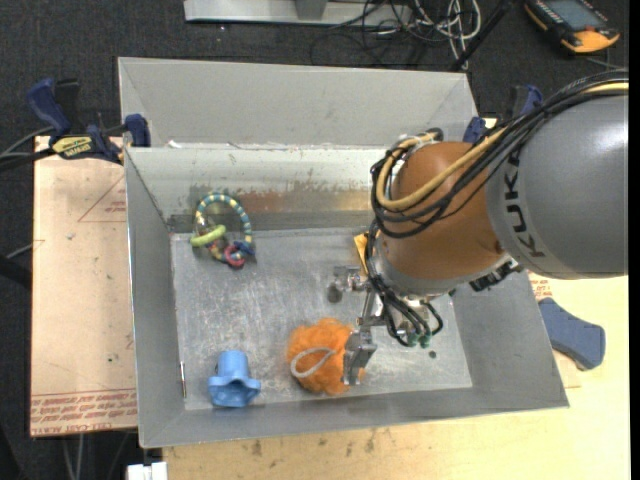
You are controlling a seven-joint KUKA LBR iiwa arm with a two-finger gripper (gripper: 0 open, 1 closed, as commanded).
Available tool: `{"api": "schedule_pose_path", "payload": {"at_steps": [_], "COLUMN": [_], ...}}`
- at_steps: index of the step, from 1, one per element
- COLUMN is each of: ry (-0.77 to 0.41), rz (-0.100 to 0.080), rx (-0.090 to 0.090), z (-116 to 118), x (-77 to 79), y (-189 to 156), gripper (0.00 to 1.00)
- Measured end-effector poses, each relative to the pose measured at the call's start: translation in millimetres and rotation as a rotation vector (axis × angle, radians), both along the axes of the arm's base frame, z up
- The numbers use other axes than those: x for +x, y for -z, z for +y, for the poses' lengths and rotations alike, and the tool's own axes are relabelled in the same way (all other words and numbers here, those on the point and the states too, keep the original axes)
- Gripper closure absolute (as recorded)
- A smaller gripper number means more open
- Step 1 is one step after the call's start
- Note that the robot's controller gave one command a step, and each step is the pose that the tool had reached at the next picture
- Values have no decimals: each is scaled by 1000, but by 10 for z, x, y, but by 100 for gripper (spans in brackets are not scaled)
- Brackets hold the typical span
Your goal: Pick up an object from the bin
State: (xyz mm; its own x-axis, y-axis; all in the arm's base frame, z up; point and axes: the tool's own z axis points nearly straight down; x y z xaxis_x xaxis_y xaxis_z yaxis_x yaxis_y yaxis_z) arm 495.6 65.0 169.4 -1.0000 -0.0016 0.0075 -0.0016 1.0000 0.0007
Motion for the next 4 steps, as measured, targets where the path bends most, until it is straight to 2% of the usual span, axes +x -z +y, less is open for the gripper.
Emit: {"api": "schedule_pose_path", "payload": {"at_steps": [1,2,3,4], "ry": [2,-204,-204,-157], "rz": [-7,-8,-8,-17], "rx": [1,3,4,1], "z": [-3,187,187,87], "x": [18,100,100,139], "y": [-33,953,953,-733], "gripper": [0,100,100,100]}}
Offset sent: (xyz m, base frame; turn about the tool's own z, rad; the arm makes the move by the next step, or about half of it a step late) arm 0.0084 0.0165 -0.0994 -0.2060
